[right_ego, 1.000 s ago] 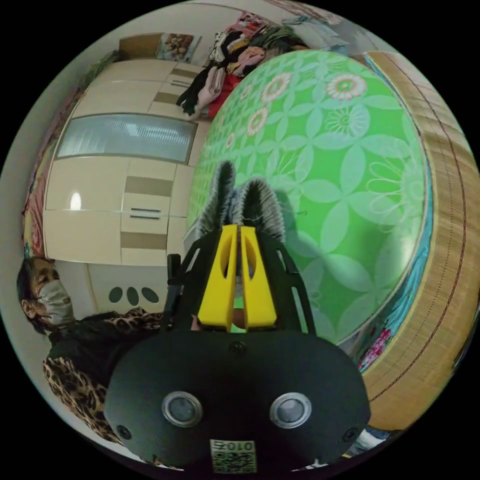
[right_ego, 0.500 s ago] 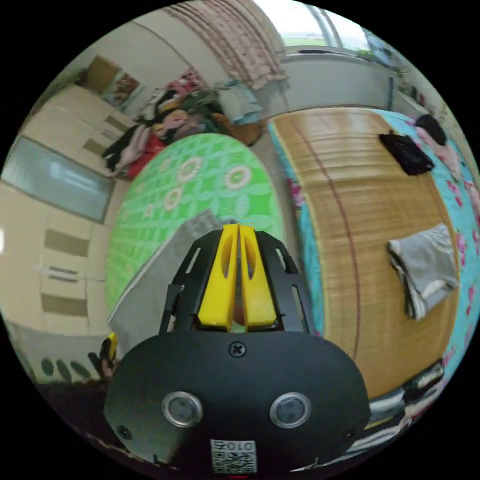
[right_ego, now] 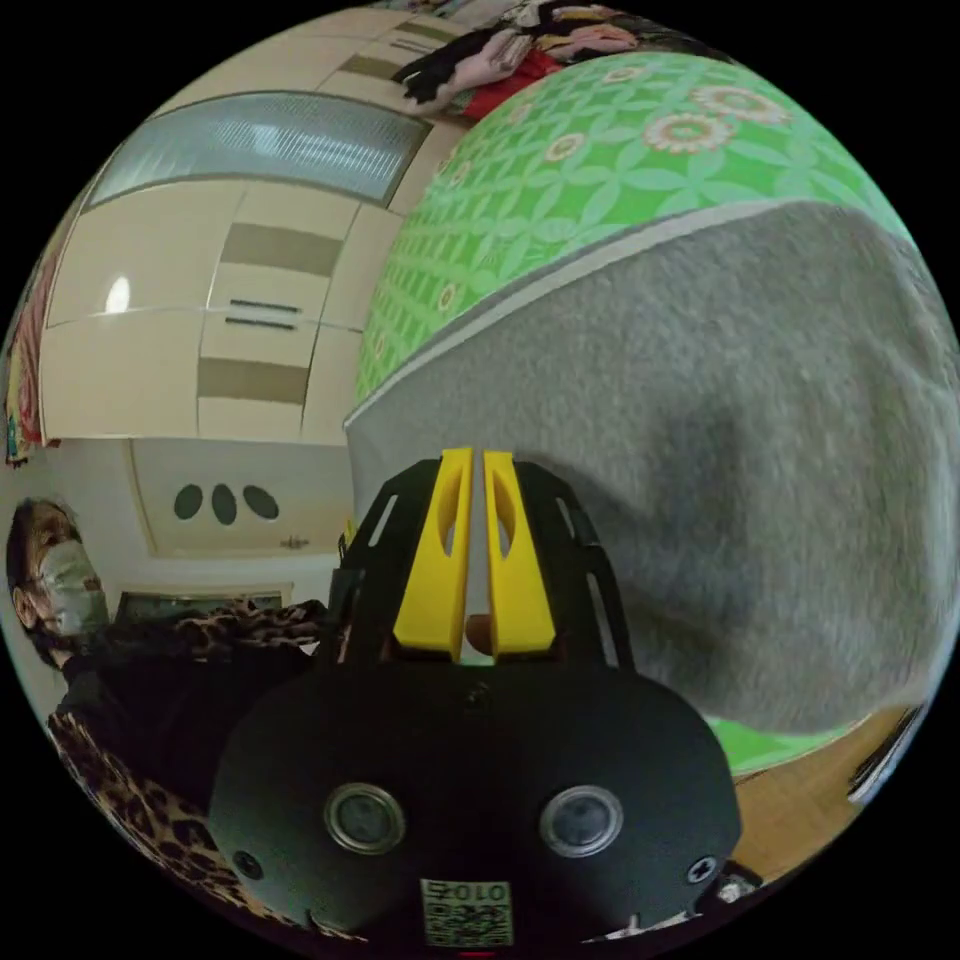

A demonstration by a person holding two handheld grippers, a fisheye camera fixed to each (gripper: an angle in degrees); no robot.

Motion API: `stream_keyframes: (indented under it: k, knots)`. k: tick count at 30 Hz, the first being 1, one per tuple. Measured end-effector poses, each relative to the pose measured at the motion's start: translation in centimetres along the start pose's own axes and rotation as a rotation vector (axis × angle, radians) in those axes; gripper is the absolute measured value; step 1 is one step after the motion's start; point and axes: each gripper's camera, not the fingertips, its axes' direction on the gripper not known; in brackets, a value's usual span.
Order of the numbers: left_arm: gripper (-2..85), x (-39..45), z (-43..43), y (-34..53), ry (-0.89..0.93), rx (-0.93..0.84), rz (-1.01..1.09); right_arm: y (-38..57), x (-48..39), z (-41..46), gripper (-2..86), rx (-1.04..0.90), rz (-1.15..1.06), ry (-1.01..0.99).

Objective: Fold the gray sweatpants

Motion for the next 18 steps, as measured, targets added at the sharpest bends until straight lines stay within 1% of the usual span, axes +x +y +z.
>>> stream_keyframes:
  k: [2, 3, 4, 5, 6, 7, 8, 9, 10, 11, 12, 14, 15, 17, 18]
  knots:
    - [-0.1, 0.1, 1.1, 0.5, -0.015, -0.085, 0.052, 1.9, 1.8, -3.9, 4.6, 0.12, 0.085, -0.026]
    - [-0.1, 0.4, 1.5, 0.6, -0.022, -0.117, 0.081, 3.7, 3.0, -7.3, 4.7, 0.226, 0.138, -0.045]
    - [0.0, 1.3, 2.9, 0.9, -0.058, -0.188, 0.148, 5.8, 3.9, -10.8, 5.0, 0.333, 0.181, -0.035]
    - [0.0, 2.2, 4.7, 1.4, -0.1, -0.276, 0.214, 7.0, 4.2, -12.6, 5.1, 0.384, 0.203, -0.019]
    - [0.0, 2.6, 5.9, 1.8, -0.116, -0.325, 0.243, 9.4, 5.0, -15.8, 5.8, 0.477, 0.259, 0.026]
    - [0.1, 3.2, 8.4, 2.9, -0.131, -0.426, 0.297, 11.9, 5.9, -18.3, 7.5, 0.551, 0.33, 0.077]
    - [0.1, 3.5, 11.2, 4.3, -0.14, -0.53, 0.35, 12.9, 6.3, -19.3, 8.9, 0.572, 0.361, 0.098]
    - [0.2, 3.6, 12.7, 5.2, -0.148, -0.581, 0.373, 14.6, 7.3, -20.4, 11.7, 0.577, 0.417, 0.119]
    - [0.3, 3.3, 15.7, 7.2, -0.16, -0.68, 0.412, 16.1, 8.3, -20.6, 14.4, 0.562, 0.469, 0.123]
    - [0.5, 2.7, 18.9, 9.5, -0.163, -0.778, 0.444, 16.7, 8.7, -20.5, 14.9, 0.556, 0.486, 0.115]
    - [0.6, 2.3, 20.6, 10.9, -0.165, -0.826, 0.455, 18.1, 9.4, -20.0, 15.7, 0.554, 0.505, 0.09]
    - [1.6, 0.1, 28.1, 17.0, -0.155, -1.07, 0.508, 19.6, 10.1, -18.8, 16.3, 0.563, 0.513, 0.042]
    - [2.1, -0.6, 30.1, 18.6, -0.158, -1.139, 0.526, 20.3, 10.6, -18.0, 16.6, 0.566, 0.514, 0.0]
    - [4.0, -3.1, 37.9, 25.0, -0.141, -1.347, 0.628, 20.9, 11.3, -17.0, 16.9, 0.579, 0.503, -0.066]
    - [4.5, -3.8, 39.7, 26.6, -0.139, -1.397, 0.644, 21.2, 11.6, -16.7, 17.1, 0.602, 0.487, -0.096]
